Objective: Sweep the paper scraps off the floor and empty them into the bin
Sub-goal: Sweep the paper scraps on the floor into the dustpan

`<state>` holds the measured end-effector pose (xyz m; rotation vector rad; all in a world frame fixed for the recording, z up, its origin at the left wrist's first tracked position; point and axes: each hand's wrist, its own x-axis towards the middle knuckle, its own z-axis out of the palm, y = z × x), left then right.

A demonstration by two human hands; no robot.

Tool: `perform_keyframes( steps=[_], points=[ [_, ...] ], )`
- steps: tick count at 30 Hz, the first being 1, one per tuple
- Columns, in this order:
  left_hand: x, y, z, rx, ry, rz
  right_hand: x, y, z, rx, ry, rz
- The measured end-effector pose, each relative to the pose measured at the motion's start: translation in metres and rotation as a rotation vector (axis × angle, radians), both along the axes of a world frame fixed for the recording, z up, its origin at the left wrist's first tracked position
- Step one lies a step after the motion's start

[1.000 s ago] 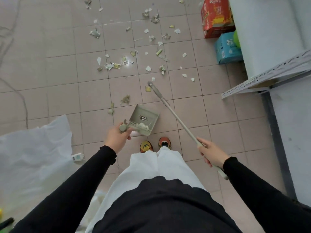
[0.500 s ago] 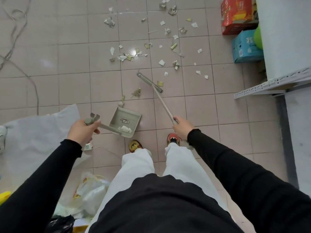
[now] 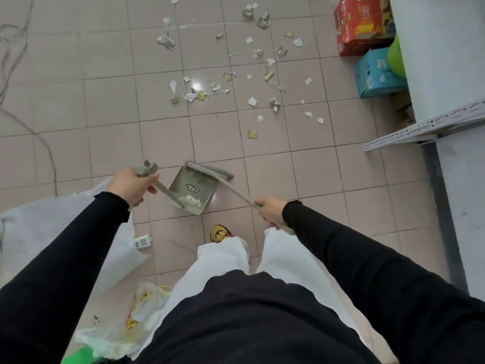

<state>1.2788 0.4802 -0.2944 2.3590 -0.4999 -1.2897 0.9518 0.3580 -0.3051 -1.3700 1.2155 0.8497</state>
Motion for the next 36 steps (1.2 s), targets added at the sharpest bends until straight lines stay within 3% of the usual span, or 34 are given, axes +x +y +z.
perform_keyframes(
  steps=[4,9,13,19,25,36],
  points=[
    [0.01,0.001,-0.003,0.004,0.014,-0.001,-0.022,0.01,0.04,0.027,-0.031,-0.109],
    [0.014,0.006,0.0,-0.003,0.026,-0.002,0.007,0.026,0.018,-0.12,-0.016,-0.012],
    [0.012,0.003,0.002,-0.021,0.035,0.004,0.035,0.023,0.005,-0.079,0.014,0.067],
    [0.014,-0.004,-0.002,-0.037,0.038,0.0,-0.006,-0.001,0.042,0.045,-0.072,-0.137],
    [0.001,-0.028,-0.011,-0.076,0.039,0.041,-0.018,-0.015,0.036,-0.091,-0.148,-0.303],
    [-0.003,-0.052,0.031,-0.115,0.051,0.07,-0.03,-0.077,0.022,-0.16,-0.166,-0.329]
  ],
)
